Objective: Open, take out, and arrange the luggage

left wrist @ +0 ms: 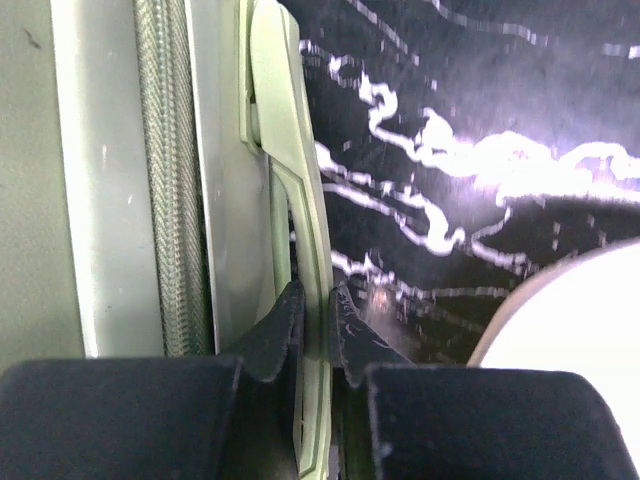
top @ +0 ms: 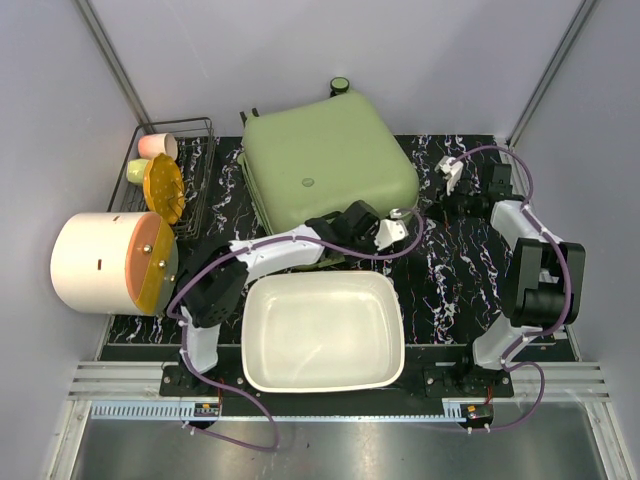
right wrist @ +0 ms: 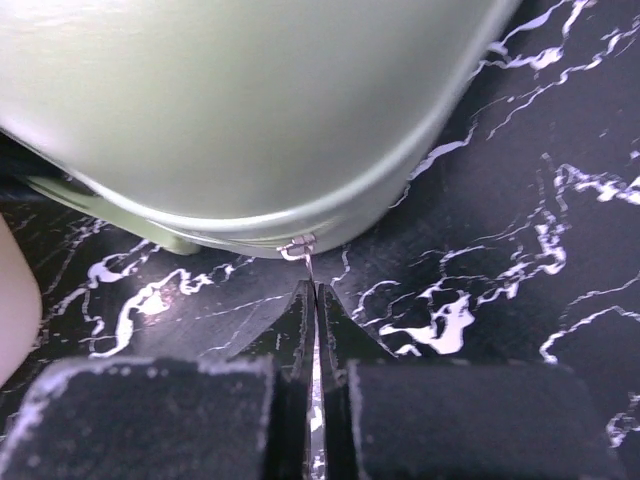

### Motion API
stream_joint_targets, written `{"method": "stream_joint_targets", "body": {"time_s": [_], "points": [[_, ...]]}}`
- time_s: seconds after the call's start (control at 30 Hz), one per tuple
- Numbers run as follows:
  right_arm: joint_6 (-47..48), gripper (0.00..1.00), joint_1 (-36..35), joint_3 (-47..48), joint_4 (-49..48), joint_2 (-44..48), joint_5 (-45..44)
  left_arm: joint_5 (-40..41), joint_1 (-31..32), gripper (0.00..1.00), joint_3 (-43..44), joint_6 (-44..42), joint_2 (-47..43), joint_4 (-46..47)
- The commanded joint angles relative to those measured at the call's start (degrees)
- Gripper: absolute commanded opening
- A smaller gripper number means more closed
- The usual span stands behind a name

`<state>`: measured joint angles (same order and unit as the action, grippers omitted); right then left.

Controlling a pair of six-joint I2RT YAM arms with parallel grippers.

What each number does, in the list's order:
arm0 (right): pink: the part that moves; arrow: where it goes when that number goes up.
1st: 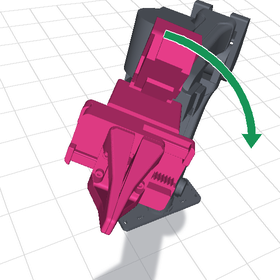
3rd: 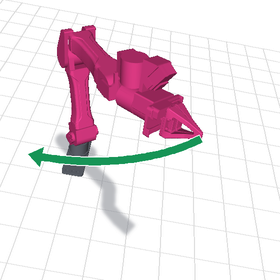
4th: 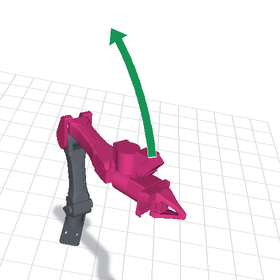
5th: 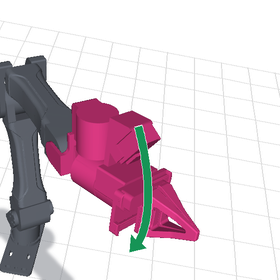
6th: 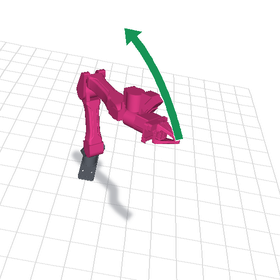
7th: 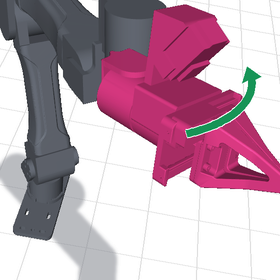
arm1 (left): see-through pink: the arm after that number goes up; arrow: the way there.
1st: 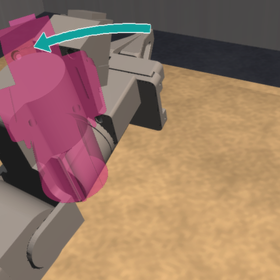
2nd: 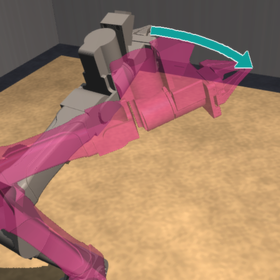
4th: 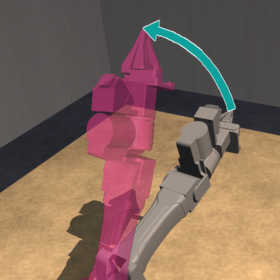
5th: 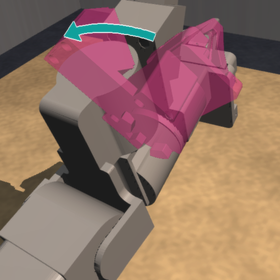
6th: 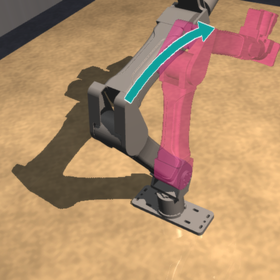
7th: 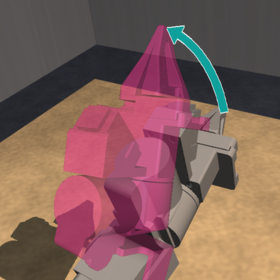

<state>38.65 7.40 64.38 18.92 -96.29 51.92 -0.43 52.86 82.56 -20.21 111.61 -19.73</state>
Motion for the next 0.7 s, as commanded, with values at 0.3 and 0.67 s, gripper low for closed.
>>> {"method": "stream_joint_targets", "body": {"time_s": [0.3, 0.67], "points": [[0.7, 0.00, 2.7, 11.5, -21.0, -9.3, -1.0, 3.1, -4.9, 0.00, -7.6, -7.8, -3.9, -16.5], [13.4, 0.54, 1.5, 22.5, 6.5, -14.1, 6.9, 2.4, -5.1, 0.00, -8.3, -8.3, -5.2, -16.8]]}}
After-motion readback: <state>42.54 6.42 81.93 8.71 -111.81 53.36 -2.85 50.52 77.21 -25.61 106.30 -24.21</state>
